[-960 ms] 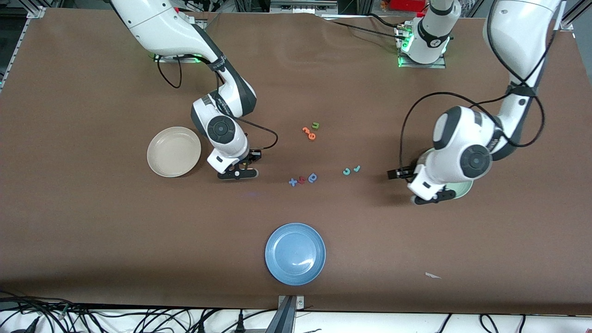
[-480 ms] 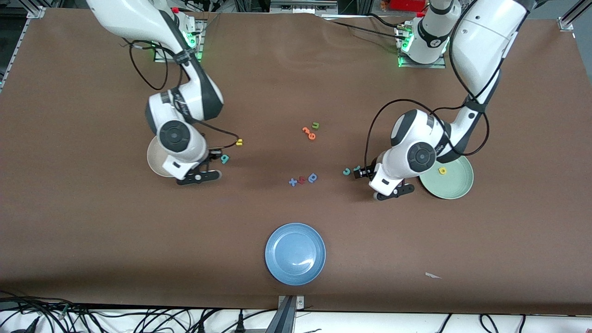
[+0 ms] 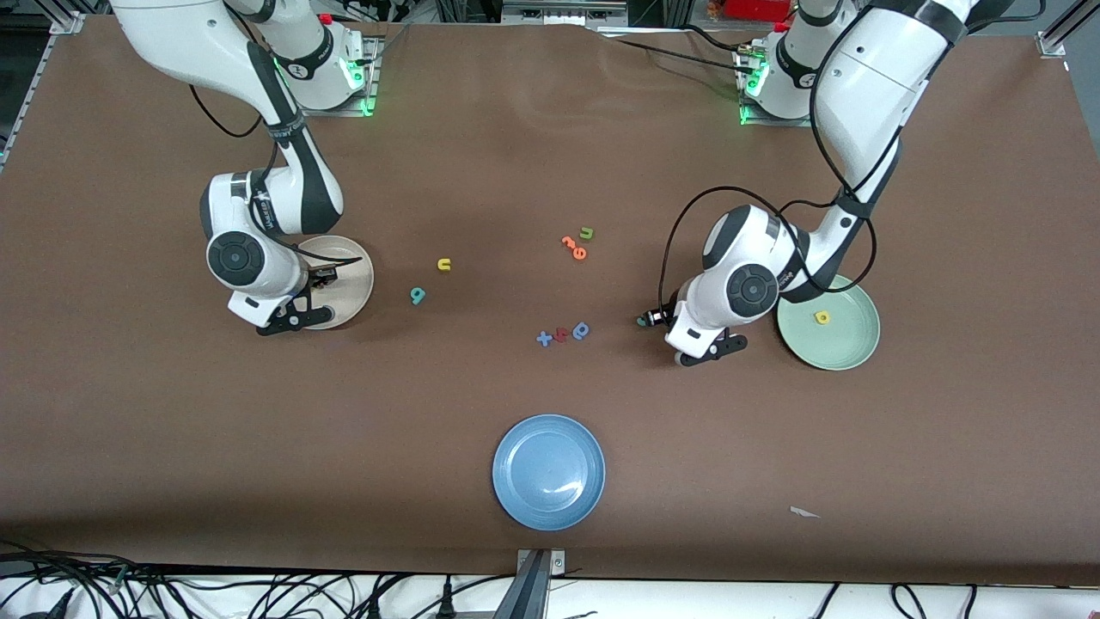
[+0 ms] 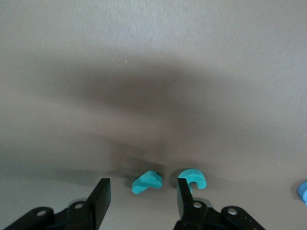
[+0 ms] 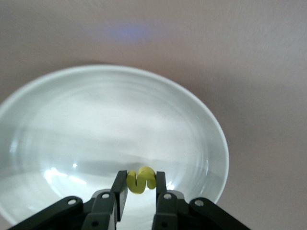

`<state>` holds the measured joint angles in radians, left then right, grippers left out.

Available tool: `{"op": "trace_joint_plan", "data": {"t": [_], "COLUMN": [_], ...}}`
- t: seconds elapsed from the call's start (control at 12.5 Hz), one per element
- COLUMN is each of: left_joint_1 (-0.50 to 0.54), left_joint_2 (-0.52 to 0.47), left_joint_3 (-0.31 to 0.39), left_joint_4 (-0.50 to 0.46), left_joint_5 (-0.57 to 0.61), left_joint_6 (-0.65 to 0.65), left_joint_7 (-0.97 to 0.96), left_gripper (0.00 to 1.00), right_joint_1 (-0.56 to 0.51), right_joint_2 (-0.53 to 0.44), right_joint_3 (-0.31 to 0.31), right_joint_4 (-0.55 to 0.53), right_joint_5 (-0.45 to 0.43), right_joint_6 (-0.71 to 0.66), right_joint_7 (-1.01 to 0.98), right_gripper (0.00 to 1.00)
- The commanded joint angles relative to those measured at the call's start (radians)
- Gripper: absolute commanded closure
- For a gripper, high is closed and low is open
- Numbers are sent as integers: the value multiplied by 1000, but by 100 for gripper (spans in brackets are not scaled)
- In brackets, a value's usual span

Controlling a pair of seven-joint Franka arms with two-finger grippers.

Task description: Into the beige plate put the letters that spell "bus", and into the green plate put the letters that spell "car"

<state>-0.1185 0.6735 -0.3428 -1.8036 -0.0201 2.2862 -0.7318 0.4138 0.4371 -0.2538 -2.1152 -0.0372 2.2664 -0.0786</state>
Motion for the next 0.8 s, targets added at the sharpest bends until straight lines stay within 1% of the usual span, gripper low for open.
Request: {"op": "trace_joint_plan", "data": {"t": [0.0,0.08,0.16,0.24,0.32,0.4,0.48,0.56,0.64,0.72], "left_joint_1": [-13,-18,-18,-18,-18,-18,-18,-18,-18,-18], "left_joint_2": [-11,-9,-8,-5,-3,-2,4,8,8,8], "left_joint_3": [7,8,11,12,12,12,12,12,12,12], "left_joint_4": [-22,-22,-23,-23,-23,-23,-22,-22,-22,-22], "left_joint_5": [-1,-1,0,-1,0,0,14,32,46,51], "left_joint_6": [15,15,15,15,15,15,16,16,27,30], "left_joint_7": [-24,-24,-24,-24,-26,-26,-26,-37,-49,-57], "left_gripper": [39,39,40,41,41,41,43,43,43,44], "right_joint_1": [-1,0,9,16,16,19,19,20,34,51], "right_joint_2": [-11,-20,-37,-43,-43,-41,-32,-23,-11,-2], "right_joint_3": [4,8,13,45,95,147,186,215,237,243], "right_joint_4": [-11,-6,6,38,81,118,144,161,170,170], "right_joint_5": [-1,-1,-1,3,3,3,3,2,6,31], "right_joint_6": [12,7,-16,-57,-95,-108,-105,-99,-90,-65], "right_joint_7": [-4,2,14,72,176,285,386,440,495,622], "right_gripper": [17,14,14,14,15,15,16,20,29,39]}}
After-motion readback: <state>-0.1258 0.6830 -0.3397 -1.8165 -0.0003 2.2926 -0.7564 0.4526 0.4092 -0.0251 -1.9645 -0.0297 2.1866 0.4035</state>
